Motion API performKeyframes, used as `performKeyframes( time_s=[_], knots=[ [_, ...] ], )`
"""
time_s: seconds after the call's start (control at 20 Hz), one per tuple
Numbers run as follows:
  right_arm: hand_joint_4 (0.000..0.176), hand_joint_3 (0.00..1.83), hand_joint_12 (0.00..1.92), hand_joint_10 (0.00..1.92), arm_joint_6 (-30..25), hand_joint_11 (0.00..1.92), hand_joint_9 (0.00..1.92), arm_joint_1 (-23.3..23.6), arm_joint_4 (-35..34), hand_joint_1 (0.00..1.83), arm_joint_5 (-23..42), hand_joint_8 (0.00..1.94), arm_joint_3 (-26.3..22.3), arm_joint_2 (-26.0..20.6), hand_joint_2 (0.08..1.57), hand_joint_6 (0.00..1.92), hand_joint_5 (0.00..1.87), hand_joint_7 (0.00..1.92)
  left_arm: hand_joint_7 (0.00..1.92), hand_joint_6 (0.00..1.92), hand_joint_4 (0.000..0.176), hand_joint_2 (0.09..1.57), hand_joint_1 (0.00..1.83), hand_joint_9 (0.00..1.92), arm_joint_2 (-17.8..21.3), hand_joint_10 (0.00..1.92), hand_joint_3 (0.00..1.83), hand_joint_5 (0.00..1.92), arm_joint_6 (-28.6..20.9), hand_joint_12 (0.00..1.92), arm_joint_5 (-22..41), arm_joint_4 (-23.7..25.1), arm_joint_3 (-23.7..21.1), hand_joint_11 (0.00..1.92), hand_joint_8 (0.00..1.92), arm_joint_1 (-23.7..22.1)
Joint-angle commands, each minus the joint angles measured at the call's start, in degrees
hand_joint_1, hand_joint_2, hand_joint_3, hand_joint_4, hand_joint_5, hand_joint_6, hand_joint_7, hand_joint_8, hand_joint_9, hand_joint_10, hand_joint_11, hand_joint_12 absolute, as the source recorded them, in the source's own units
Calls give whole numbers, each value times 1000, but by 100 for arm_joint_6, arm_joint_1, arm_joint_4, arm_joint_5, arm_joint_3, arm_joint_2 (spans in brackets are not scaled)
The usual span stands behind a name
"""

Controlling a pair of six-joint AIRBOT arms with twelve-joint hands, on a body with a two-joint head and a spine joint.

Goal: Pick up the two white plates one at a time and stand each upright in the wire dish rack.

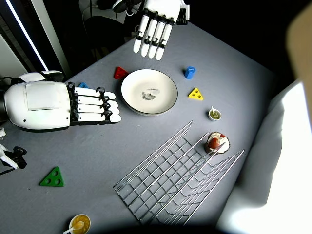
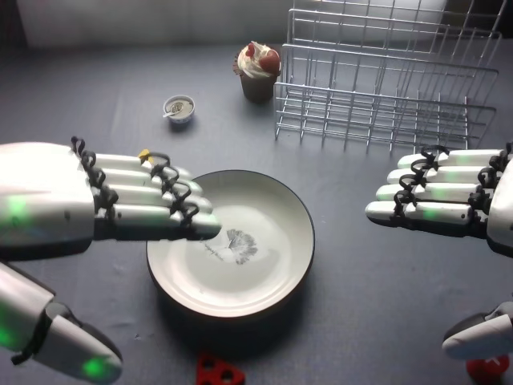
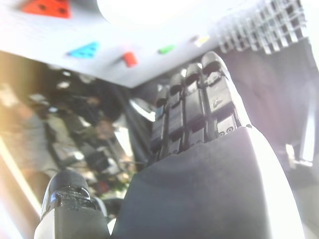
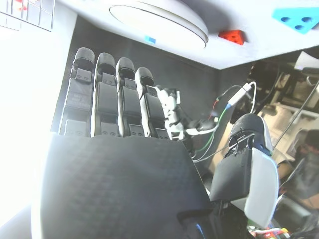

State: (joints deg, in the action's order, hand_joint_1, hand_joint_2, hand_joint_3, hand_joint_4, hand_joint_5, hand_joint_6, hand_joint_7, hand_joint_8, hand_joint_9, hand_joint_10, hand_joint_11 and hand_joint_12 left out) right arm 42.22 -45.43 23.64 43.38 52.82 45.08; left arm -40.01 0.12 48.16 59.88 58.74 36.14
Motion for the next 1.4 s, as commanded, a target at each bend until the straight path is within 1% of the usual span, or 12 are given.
performKeyframes(
  time_s=[0.0, 0.1, 0.2, 0.35, 0.5, 0.6, 0.75, 0.8, 0.85, 1.05, 1.15, 1.35],
  knots=[
    [0, 4, 20, 5, -19, 188, 186, 78, -156, 1, 641, 6, 9, -6, 924, 5, 173, 197, 145, 6, 0, 916, 0, 121, -38, 2, 0, 130, -12, 39, 201, -140, 34, 121, 2, 0],
    [0, 4, 11, 0, -39, 171, 164, 83, -143, 13, 663, 0, 15, -5, 930, 0, 136, 167, 139, 1, 0, 917, 0, 113, -41, 2, 0, 120, -12, 35, 403, -235, 70, 116, 0, 24],
    [0, 0, 17, 9, -64, 190, 183, 83, -73, 26, 663, 9, 8, -3, 922, 11, 159, 187, 153, 6, 0, 914, 0, 126, -27, 7, 0, 133, -12, 39, 554, -444, 142, 130, 6, 19],
    [0, 0, 8, 0, -357, 173, 160, 91, 284, 14, 663, 0, 7, -4, 921, 5, 155, 157, 175, 9, 0, 917, 0, 154, -16, 13, 0, 154, -12, 45, 712, -687, 369, 153, 10, 5],
    [0, 0, 17, 8, -383, 198, 181, 105, 507, 5, 663, 8, -40, -4, 922, 10, 177, 180, 137, 1, 0, 913, 0, 122, 17, 2, 0, 122, -12, 36, 816, -645, 482, 139, 2, 5],
    [0, 0, 11, 1, -383, 188, 169, 112, 563, 0, 663, 1, -38, 13, 916, 1, 160, 158, 146, 1, 0, 907, 0, 136, 49, 7, 0, 121, -12, 36, 924, -370, 512, 143, 5, -19],
    [0, 0, 13, 6, -383, 195, 174, 131, 647, 0, 663, 7, -11, 60, 920, 4, 160, 171, 155, 2, 0, 902, 0, 149, 41, 10, 0, 126, -12, 39, 1091, 217, 548, 156, 6, -97],
    [0, 0, 13, 6, -382, 197, 175, 143, 679, 0, 663, 6, 14, 90, 914, 4, 160, 171, 141, 0, 0, 897, 0, 132, -6, 2, 0, 115, -12, 35, 1103, 501, 571, 149, 1, -142],
    [0, 0, 13, 7, -382, 198, 179, 143, 691, 0, 663, 8, 10, 88, 919, 4, 162, 177, 152, 4, 0, 890, 0, 143, -63, 5, 0, 124, -12, 42, 1159, 639, 603, 168, 5, -155],
    [0, 3, 2, 0, -382, 175, 154, 145, 711, 0, 663, 0, 10, 92, 928, 0, 138, 156, 143, 1, 0, 889, 0, 126, -209, 4, 0, 115, -12, 20, 1194, 761, 668, 128, 2, -152],
    [0, 1, 6, 5, -401, 167, 149, 155, 727, 0, 664, 4, 6, 83, 926, 4, 139, 151, 130, 1, 0, 899, 0, 109, -319, 0, 1, 114, -12, 13, 1086, 822, 736, 113, 0, -148],
    [0, 1, 8, 7, -614, 174, 163, 174, 752, 31, 688, 3, 11, 55, 934, 1, 127, 153, 160, 7, 0, 905, 0, 143, -495, 13, 3, 133, -12, 18, 849, 969, 859, 128, 11, -126]
  ],
)
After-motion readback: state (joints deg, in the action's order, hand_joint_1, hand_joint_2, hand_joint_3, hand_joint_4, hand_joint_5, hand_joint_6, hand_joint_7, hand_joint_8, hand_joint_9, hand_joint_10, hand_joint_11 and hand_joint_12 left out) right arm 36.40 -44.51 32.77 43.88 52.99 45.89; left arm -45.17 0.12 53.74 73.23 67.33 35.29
